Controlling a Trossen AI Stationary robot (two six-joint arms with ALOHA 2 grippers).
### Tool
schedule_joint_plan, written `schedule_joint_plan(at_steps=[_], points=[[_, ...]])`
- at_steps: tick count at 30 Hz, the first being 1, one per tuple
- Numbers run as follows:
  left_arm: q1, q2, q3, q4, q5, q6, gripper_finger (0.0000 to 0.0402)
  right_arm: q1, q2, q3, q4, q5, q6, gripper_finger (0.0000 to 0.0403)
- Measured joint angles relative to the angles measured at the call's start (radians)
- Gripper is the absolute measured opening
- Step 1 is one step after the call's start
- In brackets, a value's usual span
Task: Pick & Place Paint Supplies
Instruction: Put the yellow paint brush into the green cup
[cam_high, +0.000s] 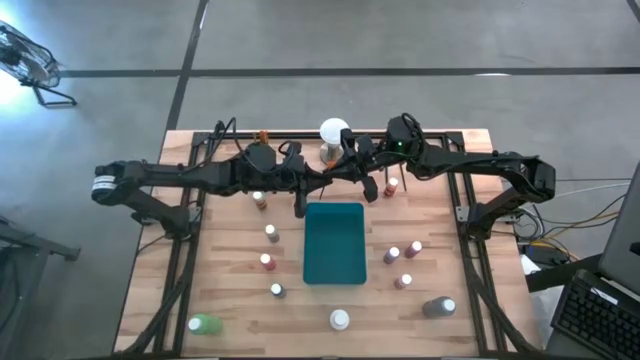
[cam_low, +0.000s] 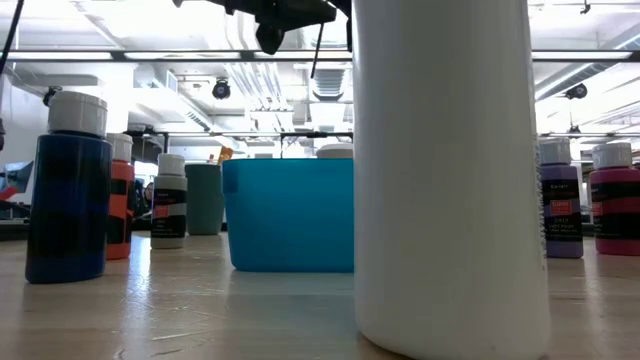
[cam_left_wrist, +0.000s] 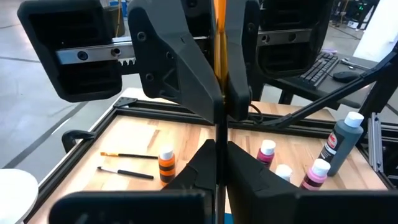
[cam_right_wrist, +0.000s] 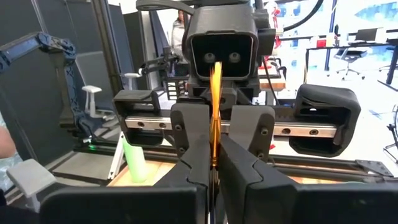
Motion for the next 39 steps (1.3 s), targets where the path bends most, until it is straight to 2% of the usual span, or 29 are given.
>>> schedule_joint_plan(at_steps=[7, 14, 16, 20, 24, 29, 39], points=[[0.0, -0.004, 0.0, -0.014, -0.002, 0.01, 0.0017, -0.001, 0.0, 0.0, -0.008, -0.001, 0.027, 0.0036], [0.0, -0.082, 0.0, -0.091, -0.042, 0.035, 0.0017, -0.007, -0.046, 0.0, -0.071, -0.003, -0.01, 0.0069], [0.0, -0.118, 0.0, -0.153, -0.098, 0.057, 0.0017, -0.014, -0.07, 0.0, -0.106, -0.003, -0.024, 0.0077], [0.0, -0.193, 0.0, -0.264, -0.274, 0.085, 0.0017, -0.029, -0.129, 0.0, -0.237, 0.0, -0.068, 0.009], [0.0, -0.251, -0.019, -0.291, -0.397, 0.122, 0.0017, -0.032, -0.171, 0.0, -0.369, 0.051, -0.117, 0.0098], [0.023, -0.315, -0.125, -0.245, -0.483, 0.153, 0.0017, -0.032, -0.186, -0.007, -0.407, 0.08, -0.137, 0.0102], [0.172, -0.524, -0.548, 0.18, -0.49, 0.159, 0.0017, -0.032, -0.182, -0.016, -0.408, 0.087, -0.135, 0.0064]])
